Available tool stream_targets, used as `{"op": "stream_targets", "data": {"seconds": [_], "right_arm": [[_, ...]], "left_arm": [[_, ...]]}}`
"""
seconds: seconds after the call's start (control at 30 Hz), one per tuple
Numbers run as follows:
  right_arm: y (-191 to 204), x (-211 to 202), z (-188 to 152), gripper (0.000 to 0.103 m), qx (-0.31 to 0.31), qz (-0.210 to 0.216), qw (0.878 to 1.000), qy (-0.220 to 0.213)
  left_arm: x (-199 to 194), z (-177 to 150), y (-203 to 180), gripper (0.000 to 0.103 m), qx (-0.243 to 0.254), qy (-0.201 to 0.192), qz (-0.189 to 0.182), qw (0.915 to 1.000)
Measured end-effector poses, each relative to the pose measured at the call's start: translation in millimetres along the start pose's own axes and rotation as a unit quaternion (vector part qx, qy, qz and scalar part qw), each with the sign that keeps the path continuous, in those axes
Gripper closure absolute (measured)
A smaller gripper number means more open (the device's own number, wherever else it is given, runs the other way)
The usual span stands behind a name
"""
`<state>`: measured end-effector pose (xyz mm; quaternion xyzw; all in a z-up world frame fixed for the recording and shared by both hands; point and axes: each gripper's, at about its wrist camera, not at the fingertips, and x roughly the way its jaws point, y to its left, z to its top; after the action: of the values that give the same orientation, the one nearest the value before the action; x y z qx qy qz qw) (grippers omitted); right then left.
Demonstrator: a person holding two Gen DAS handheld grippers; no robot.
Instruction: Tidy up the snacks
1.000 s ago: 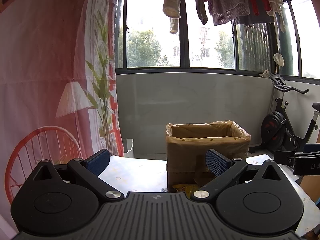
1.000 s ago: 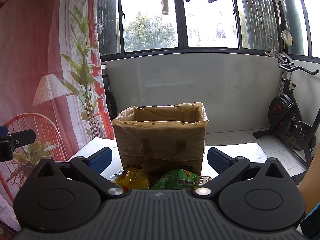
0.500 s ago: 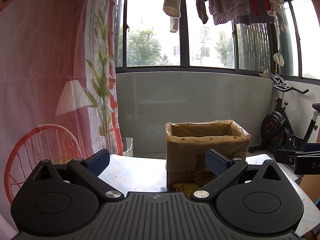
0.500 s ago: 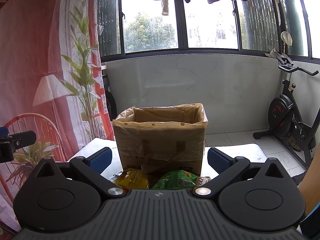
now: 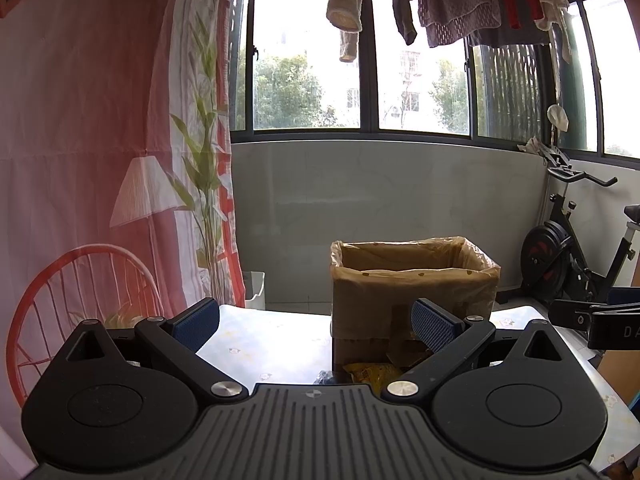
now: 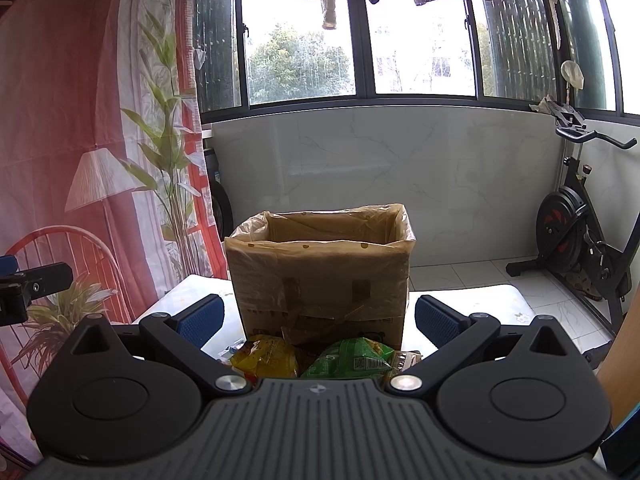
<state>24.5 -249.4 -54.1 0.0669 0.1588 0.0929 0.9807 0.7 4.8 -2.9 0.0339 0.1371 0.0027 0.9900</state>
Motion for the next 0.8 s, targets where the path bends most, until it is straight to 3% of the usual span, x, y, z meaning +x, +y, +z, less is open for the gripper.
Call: {"op": "stream_targets", "data": {"seconds": [0.8], "right_arm": [[0.3, 1.2, -0.6, 0.0, 0.0, 0.0, 1.0, 0.0]], "left_arm": [[1.5, -0.4, 1.2, 0.0, -0.001, 0.002, 0.0, 1.0]]}}
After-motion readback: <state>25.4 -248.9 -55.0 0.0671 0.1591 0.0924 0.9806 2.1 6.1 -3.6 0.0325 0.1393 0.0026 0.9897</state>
